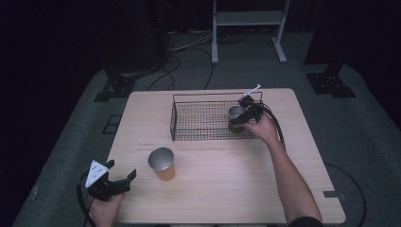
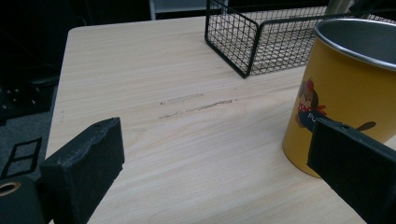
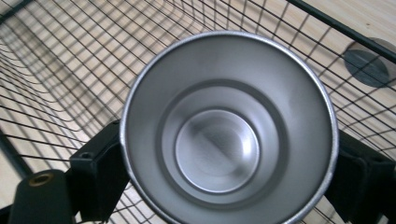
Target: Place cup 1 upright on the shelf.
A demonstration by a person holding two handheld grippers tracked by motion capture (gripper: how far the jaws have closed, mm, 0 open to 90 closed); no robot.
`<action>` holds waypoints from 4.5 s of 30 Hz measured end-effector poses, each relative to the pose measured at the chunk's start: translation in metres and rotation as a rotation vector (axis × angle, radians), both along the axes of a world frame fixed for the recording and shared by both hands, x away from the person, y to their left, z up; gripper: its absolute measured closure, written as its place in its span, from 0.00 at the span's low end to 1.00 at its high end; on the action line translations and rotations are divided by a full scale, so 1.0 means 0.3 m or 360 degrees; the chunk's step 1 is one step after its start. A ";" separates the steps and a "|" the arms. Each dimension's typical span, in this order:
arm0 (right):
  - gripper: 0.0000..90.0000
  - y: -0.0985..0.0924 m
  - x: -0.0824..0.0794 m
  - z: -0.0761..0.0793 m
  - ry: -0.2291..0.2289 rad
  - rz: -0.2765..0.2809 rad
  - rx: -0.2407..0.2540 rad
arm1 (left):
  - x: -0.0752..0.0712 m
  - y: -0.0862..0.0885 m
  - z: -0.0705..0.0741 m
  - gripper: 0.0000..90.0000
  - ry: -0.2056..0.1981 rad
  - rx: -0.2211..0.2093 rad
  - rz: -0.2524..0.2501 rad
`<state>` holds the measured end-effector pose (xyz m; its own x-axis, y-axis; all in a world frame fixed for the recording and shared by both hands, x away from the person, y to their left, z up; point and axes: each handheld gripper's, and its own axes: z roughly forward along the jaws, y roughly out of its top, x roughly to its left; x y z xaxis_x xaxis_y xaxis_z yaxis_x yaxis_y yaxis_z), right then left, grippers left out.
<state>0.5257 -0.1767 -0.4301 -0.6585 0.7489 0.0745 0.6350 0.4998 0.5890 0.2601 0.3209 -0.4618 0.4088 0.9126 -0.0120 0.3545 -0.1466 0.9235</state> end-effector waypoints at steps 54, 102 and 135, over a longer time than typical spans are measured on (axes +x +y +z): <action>0.11 -0.231 -0.276 0.193 -0.0296 0.0013 0.0262 | -0.003 -0.019 -0.005 0.03 -0.0019 -0.0012 -0.0062; 0.14 -0.487 -0.637 -0.066 -0.0318 -0.0181 0.0419 | -0.003 -0.057 -0.006 0.02 -0.0028 -0.0045 -0.0214; 0.14 -0.502 -0.736 -0.168 -0.0338 -0.0222 0.0448 | -0.009 -0.102 0.041 0.02 0.0094 -0.0017 -0.0603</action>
<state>0.3050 -0.3274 -0.4804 -0.5746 0.8020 0.1631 0.5347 0.2170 0.8167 0.2574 0.2904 -0.4495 0.7154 0.6966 -0.0546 0.3299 -0.2678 0.9052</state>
